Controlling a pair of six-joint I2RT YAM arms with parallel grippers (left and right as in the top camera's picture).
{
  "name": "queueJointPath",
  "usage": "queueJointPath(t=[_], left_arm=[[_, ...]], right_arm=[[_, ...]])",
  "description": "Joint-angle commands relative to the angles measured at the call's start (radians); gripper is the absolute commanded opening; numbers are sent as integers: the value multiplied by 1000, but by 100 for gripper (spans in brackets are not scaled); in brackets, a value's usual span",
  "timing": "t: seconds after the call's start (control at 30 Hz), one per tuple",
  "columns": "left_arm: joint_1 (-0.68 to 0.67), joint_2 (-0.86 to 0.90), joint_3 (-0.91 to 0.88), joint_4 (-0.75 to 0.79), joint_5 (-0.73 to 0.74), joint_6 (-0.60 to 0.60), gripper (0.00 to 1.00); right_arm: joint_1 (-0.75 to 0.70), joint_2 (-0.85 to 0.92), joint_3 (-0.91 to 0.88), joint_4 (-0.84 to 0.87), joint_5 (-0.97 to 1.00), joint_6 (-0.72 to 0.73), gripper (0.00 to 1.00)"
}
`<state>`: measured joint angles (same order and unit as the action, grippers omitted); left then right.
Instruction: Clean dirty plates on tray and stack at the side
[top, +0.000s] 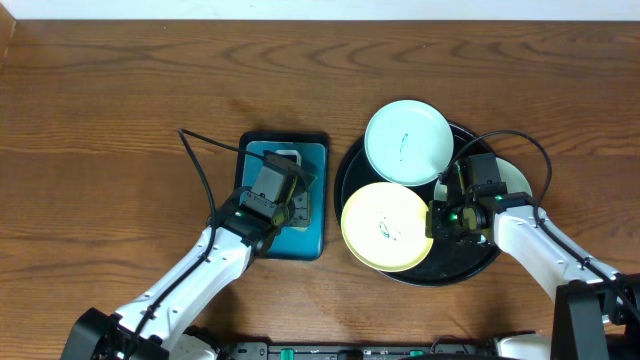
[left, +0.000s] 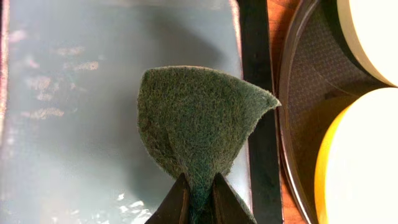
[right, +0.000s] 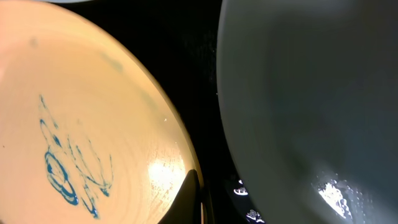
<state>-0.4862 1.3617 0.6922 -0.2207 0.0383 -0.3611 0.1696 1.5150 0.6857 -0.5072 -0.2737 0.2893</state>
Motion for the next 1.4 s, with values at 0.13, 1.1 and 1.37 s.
queueJointPath(t=[0.13, 1.1, 1.37], left_arm=[[-1, -5, -6, 21, -51, -2, 8], [578, -138, -7, 130, 904, 216, 8], [625, -138, -7, 130, 969, 237, 7]], right_arm=[[2, 6, 11, -9, 37, 21, 1], [2, 6, 11, -13, 37, 21, 1], [3, 6, 11, -13, 37, 21, 1]])
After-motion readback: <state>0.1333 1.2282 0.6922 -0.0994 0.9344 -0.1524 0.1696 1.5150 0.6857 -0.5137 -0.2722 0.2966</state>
